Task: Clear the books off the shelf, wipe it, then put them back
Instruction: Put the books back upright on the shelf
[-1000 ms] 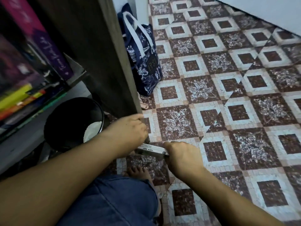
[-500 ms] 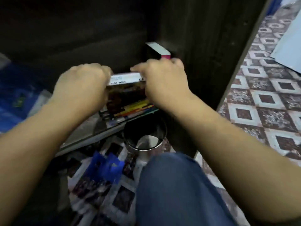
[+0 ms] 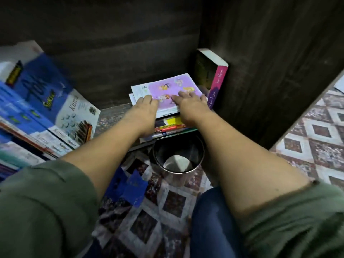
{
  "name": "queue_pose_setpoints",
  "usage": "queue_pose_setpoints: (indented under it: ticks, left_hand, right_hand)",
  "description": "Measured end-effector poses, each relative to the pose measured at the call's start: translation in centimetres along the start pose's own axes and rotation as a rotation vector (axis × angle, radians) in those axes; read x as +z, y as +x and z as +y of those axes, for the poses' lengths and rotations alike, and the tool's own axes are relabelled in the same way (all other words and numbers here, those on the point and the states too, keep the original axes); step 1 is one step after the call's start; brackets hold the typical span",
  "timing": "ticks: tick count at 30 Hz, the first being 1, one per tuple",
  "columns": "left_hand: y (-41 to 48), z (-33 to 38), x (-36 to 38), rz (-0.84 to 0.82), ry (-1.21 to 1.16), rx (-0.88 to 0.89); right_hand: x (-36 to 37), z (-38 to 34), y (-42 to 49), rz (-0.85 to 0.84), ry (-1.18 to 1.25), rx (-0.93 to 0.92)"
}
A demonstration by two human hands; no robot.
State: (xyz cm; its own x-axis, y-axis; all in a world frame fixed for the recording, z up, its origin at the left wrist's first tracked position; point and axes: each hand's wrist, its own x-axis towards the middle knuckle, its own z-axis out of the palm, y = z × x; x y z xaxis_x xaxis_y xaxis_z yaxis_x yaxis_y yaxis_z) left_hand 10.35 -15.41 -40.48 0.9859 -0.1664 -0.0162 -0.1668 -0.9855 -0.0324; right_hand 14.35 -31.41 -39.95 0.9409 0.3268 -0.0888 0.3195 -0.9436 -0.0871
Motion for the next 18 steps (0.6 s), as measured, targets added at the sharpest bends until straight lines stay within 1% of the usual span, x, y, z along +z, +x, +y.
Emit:
queue_pose_setpoints:
  ticks: [2, 4, 5, 6, 7, 9, 11, 12, 15, 18]
  left_hand:
    - [-0.5, -0.6, -0.2, -0.074, -0.100, -0.011]
    - [-1.7, -0.8, -0.6, -0.141, -0.157, -0.026]
    - [-2.5, -0.9, -0.9, -0.141, -0.157, -0.042]
    - [-3.4, -1.2, -1.4, -0.106, -0.154, -0.078]
    - [-4.5, -1.7, -2.0, -0.038, -0.159, -0.130]
    - [-7.2, -3.5, -3.2, 0.177, -0.185, -0.214]
    - [-10.3, -5.9, -4.3, 0.390, -0.214, -0.234]
    - [-11.6, -7.1, -4.8, 0.459, -0.203, -0.240]
    - [-14.4, -10.0, -6.2, 0.552, -0.128, -0.340]
    - [-16.5, -11.4, -7.0, 0.644, -0.089, -0.391]
  right_hand:
    - [0.2, -0.8, -0.7, -0.069, 0.007, 0.044]
    - [0.7, -1.5, -1.2, -0.072, 0.011, 0.069]
    - [0.7, -1.7, -1.5, -0.058, 0.013, 0.076]
    - [0.5, -2.0, -1.5, -0.034, 0.021, 0.072]
    - [0.3, -2.3, -1.6, -0.001, 0.032, 0.053]
    - [0.0, -3.7, -2.0, 0.063, 0.062, -0.020]
    - [-0.5, -5.8, -2.4, 0.084, 0.096, -0.118]
    - [-0.6, -7.0, -2.6, 0.094, 0.101, -0.177]
    - [-0.5, -10.7, -3.2, 0.124, 0.121, -0.372]
    - [-0.5, -13.9, -3.6, 0.159, 0.149, -0.497]
